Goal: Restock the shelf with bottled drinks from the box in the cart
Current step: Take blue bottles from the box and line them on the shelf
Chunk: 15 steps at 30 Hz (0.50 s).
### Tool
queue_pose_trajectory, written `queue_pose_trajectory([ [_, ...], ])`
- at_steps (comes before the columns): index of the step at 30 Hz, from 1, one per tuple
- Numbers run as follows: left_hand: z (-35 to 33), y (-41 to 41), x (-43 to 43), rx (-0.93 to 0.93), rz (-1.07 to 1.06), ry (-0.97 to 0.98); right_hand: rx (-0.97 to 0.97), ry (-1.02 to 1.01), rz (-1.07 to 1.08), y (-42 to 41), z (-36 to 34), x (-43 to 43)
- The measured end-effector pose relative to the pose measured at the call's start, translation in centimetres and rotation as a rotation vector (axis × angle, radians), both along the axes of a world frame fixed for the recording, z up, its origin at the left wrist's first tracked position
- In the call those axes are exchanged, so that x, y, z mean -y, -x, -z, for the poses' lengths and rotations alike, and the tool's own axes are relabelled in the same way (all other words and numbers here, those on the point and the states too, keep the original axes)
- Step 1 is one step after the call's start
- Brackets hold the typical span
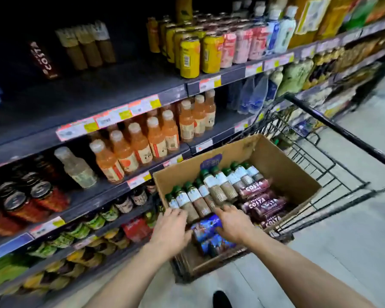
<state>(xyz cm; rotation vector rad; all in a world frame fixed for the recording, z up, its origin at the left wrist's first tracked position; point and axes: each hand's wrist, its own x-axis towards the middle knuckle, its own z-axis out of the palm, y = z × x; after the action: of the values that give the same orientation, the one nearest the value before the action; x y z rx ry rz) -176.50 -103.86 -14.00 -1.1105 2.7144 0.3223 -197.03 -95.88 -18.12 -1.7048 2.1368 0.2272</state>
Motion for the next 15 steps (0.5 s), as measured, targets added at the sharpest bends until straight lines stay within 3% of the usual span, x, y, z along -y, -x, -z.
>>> queue_pose_trajectory([
  [6,3.4,6.1,-1.3,0.091,-0.062,-0.097,0.075,-0.188,0.032,7.2,3.4,-0.7],
  [15,10.0,8.6,-0.5,0.254,-0.159,-0.268,0.075,-0.429,0.035,12.1,8.5,1.2],
])
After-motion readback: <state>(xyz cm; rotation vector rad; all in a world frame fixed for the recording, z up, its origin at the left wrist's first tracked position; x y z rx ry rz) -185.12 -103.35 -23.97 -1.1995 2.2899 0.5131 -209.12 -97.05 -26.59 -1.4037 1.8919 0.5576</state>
